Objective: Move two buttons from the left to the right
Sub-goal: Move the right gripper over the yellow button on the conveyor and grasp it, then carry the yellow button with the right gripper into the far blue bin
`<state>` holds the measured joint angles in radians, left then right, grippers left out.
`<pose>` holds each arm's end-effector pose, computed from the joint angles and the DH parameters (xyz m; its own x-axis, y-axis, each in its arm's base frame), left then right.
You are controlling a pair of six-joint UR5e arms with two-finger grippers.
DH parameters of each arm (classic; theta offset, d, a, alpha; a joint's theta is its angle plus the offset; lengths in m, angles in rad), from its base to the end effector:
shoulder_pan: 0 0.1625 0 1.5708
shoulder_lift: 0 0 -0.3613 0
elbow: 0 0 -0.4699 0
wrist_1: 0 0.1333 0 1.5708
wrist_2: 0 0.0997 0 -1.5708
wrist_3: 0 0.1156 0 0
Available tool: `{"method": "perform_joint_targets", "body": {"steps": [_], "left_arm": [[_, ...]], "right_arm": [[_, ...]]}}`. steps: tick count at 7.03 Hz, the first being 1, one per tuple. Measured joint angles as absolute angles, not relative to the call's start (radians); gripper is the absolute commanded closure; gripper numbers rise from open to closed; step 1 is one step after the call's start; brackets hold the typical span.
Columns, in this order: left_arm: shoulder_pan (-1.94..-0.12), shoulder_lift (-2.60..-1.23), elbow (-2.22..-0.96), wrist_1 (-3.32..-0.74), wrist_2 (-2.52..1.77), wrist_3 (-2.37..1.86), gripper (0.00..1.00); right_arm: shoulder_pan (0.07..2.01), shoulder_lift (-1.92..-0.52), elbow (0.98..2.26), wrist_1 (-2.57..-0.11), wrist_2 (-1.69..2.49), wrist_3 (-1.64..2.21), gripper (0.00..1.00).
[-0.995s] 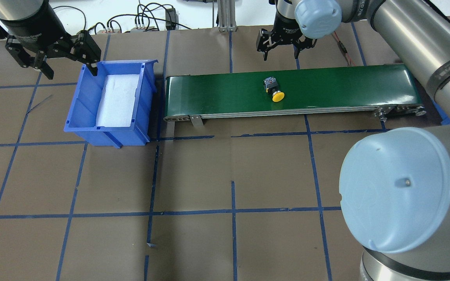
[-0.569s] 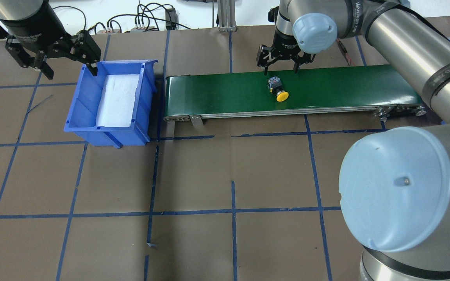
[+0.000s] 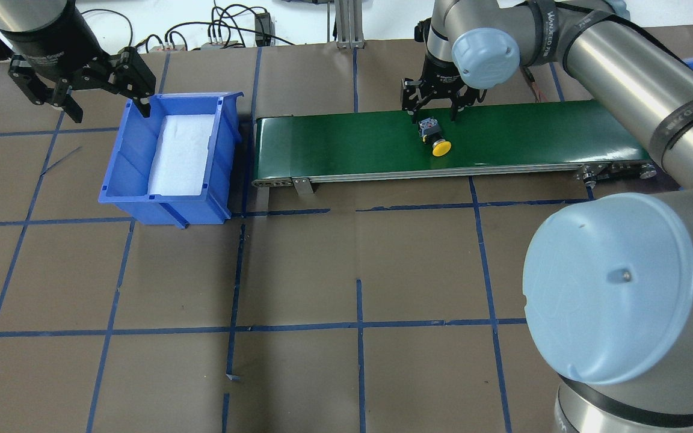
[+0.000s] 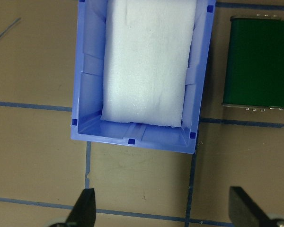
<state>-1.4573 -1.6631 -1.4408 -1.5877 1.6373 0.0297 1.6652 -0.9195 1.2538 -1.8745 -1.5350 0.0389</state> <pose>-0.0563 -0.6153 0.4267 -0.9941 -0.0848 -0.0670 -0.0837 0.9963 -0.0188 0.2084 -0.7427 0.1771 -0.9979 -0.0543 -0.0346 -0.0554 0.9979 0.0320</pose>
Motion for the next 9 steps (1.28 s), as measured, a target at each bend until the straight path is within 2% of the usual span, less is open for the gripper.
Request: {"method": "perform_joint_targets", "body": {"steps": [3, 5, 7, 9], "left_arm": [[-1.457, -1.660, -1.444, -1.588, 1.637, 0.028, 0.00], [-1.458, -1.660, -1.445, -1.588, 1.637, 0.026, 0.00], [-1.459, -1.660, -1.445, -1.588, 1.637, 0.025, 0.00], [-1.459, -1.660, -1.445, -1.588, 1.637, 0.025, 0.00]], "right_arm": [[1.650, -0.923, 1.245, -1.870, -1.544, 0.002, 0.93], [1.592, -0.944, 1.193, -1.803, -1.553, -0.095, 0.92], [1.479, -0.983, 1.121, -1.674, -1.553, -0.220, 0.92], [1.329, -1.040, 1.102, -1.591, -1.576, -0.419, 0.92]]}}
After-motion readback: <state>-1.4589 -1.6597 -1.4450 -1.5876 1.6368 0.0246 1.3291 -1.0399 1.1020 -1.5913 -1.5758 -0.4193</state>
